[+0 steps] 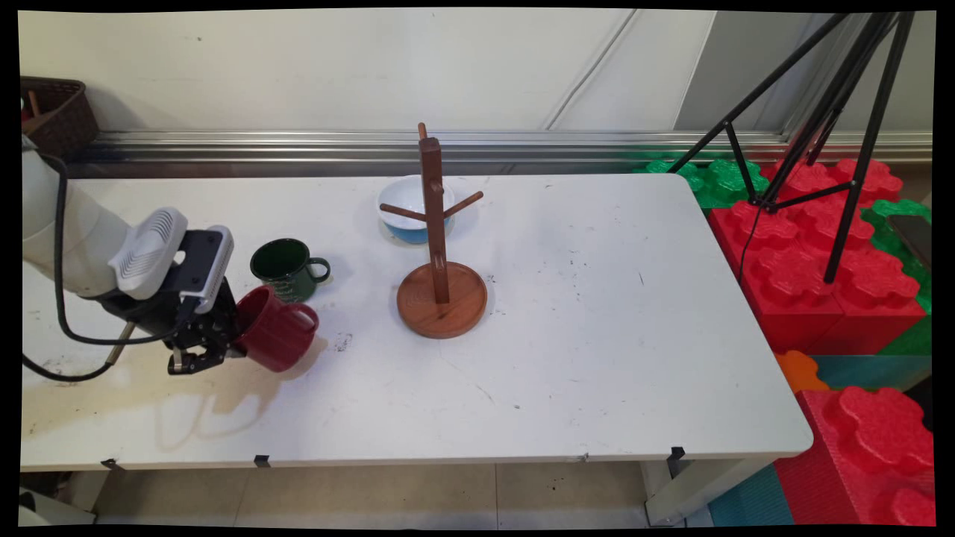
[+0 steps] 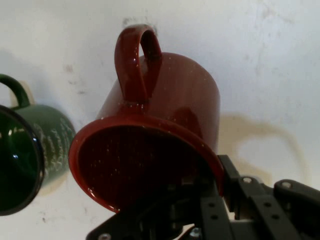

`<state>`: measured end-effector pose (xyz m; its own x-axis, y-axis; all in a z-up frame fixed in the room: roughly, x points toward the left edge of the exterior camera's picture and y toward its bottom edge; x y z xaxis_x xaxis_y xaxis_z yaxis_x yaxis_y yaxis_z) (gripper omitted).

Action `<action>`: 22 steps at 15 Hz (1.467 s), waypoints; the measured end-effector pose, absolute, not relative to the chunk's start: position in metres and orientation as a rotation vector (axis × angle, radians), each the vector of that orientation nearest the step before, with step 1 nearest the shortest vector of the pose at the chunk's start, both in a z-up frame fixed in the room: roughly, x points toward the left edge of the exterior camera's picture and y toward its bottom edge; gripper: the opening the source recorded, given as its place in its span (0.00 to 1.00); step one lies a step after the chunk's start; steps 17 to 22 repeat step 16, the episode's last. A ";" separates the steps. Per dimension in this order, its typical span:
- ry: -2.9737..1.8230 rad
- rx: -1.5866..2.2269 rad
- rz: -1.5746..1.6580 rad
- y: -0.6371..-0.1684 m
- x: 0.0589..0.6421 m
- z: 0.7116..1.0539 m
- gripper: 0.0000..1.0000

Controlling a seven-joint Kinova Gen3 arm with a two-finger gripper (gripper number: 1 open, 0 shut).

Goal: Place the picked object on the table

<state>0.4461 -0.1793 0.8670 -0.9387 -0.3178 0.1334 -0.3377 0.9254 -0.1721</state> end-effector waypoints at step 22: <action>-3.022 0.493 0.282 -0.185 0.451 0.848 1.00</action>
